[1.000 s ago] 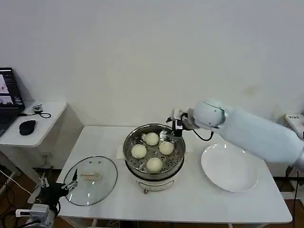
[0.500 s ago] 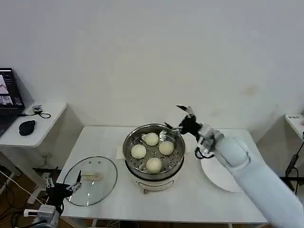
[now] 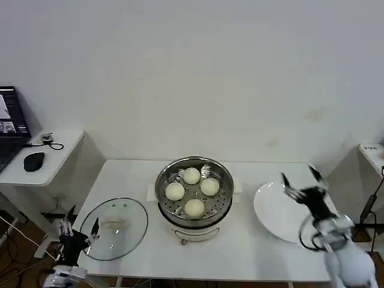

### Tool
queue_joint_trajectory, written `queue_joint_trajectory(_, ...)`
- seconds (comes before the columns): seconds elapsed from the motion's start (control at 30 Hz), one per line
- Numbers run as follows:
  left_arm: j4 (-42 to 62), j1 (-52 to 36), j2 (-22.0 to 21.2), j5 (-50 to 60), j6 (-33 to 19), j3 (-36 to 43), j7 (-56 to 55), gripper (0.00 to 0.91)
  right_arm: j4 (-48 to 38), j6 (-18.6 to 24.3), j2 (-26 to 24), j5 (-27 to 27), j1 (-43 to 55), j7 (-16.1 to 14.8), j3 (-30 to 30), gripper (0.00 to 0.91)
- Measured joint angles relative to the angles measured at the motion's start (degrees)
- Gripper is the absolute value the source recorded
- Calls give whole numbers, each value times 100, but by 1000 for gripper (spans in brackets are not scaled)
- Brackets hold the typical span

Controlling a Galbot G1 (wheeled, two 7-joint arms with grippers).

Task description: Take steamed baozi put them in steamer then cover it.

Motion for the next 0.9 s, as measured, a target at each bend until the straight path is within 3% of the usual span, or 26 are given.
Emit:
queue_joint_trajectory(0.37, 553, -183, 125, 2120, -215, 380, -115, 907, 319, 145, 552, 92, -916, -15, 756, 907)
queue_joint_trajectory(0.9, 1422, -943, 333, 2998, -307, 809, -58, 907, 536, 300, 936, 53, -1446, -14, 1114, 907)
